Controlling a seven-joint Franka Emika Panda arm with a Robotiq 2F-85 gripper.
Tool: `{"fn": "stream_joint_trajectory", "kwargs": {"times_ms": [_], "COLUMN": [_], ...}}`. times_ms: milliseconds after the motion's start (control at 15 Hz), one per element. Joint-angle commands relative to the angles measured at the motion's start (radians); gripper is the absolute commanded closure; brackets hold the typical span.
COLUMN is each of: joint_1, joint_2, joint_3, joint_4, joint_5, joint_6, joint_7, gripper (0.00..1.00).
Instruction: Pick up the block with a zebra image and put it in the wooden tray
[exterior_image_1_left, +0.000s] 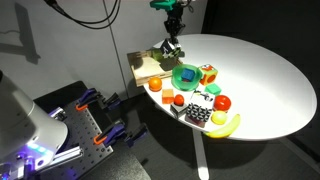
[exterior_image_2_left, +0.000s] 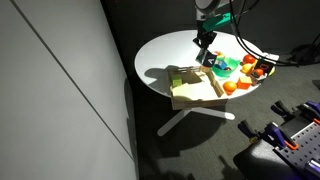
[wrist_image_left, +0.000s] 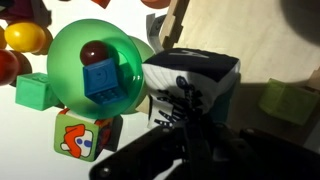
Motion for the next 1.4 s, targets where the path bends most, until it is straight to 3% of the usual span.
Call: {"fn": "stream_joint_trajectory", "kwargs": {"times_ms": [0,600,667,800,1333], "joint_1": [0.024,0.057,0.057,0.057,0.037], "joint_2": [0.007,0.085,0.095,0.11,0.107], "joint_3": [0.006,0.004,0.003,0.0,-0.015], "joint_4": [0.021,0.116,0.126,0.144,0.164], "joint_5": [0.006,0.006,0.006,0.005,0.015], "joint_6": [-0.012,-0.025,-0.024,-0.027,-0.053], "joint_7": [0.01,0.019,0.02,0.02,0.014], "gripper": [0.98,0.97,0.69,0.61,0.0]}}
